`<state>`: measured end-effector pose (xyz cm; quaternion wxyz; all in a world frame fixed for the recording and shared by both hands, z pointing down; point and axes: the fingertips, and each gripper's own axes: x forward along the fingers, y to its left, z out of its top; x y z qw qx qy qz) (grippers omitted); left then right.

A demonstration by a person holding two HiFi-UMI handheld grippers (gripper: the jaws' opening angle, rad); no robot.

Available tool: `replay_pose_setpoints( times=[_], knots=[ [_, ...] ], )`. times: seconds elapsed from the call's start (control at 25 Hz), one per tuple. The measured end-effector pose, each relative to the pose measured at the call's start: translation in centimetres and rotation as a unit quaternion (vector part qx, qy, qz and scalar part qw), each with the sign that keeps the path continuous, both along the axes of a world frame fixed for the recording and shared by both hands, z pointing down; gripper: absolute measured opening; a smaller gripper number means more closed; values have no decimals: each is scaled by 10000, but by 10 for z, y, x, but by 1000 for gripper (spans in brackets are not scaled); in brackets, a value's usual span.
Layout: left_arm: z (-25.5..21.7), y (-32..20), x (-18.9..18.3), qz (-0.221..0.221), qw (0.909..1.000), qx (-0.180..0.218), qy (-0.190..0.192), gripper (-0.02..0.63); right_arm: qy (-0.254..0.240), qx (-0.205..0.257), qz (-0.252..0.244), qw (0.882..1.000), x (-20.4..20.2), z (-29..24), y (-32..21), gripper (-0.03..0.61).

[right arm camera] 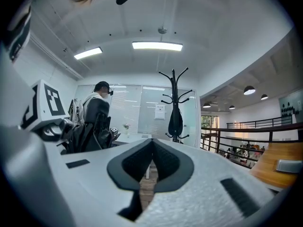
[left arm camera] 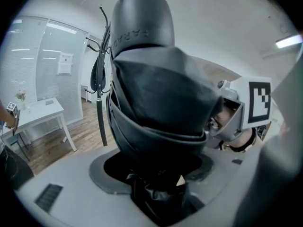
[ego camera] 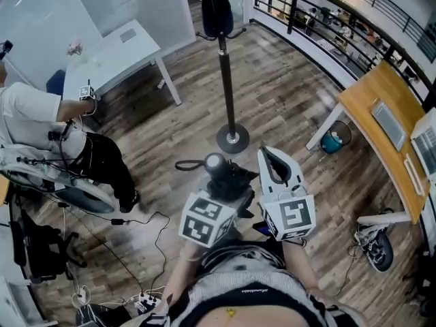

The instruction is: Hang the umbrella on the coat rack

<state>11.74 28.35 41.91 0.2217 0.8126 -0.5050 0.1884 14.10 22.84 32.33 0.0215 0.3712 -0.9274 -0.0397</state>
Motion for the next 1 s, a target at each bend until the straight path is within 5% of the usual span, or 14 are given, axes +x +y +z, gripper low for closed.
replay_pose_setpoints(
  times=[1.0],
  knots=[
    [15, -56, -71, 299, 9994, -149, -33, 267, 15, -105, 228, 9997, -72, 10, -58, 5]
  ],
)
